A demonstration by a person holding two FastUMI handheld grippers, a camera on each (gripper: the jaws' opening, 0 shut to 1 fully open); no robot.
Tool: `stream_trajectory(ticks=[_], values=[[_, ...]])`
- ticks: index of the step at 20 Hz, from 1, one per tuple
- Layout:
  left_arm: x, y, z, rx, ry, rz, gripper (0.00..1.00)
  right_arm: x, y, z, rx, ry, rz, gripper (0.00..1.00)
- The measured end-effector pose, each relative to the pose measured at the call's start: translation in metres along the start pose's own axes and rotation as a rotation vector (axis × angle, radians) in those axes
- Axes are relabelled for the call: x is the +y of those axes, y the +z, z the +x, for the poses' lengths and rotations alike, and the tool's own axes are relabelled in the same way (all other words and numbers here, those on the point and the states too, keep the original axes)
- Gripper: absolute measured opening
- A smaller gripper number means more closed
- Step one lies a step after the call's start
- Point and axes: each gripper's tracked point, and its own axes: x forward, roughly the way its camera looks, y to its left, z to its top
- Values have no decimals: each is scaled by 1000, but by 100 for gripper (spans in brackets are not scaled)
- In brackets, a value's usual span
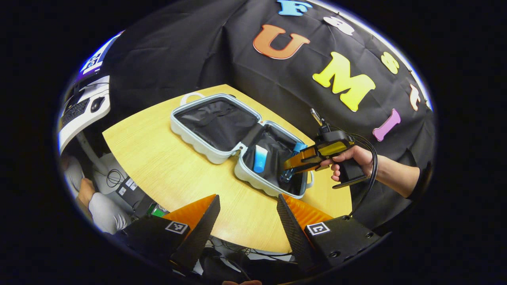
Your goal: First open the suitcase, pack the skin care products into it, and then close the suitcase.
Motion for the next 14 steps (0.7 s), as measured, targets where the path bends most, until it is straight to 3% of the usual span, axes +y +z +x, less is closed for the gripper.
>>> stream_trajectory(ticks=[6,14], values=[[1,5,-3,-16,-1,-17,93,-11,12,20,26,-56,86,37],[3,7,-7,-44,22,-15,93,-12,12,32,46,-80,170,34]])
